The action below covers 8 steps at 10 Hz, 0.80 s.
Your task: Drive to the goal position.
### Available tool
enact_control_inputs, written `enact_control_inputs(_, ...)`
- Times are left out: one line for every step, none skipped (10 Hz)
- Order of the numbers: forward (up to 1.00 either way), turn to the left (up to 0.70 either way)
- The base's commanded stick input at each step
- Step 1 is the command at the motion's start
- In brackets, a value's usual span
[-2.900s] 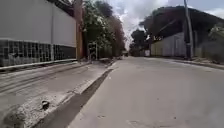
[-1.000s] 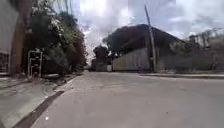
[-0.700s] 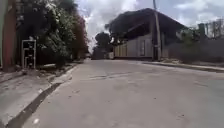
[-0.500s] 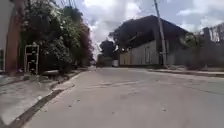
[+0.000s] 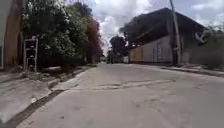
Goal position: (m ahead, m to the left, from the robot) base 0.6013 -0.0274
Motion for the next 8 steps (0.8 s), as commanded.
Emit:
enact_control_inputs(0.05, 0.01)
enact_control_inputs(0.05, 0.01)
enact_control_inputs(0.01, 0.00)
enact_control_inputs(0.00, 0.00)
enact_control_inputs(0.00, 0.00)
enact_control_inputs(0.00, 0.00)
enact_control_inputs(0.00, 0.00)
enact_control_inputs(0.00, 0.00)
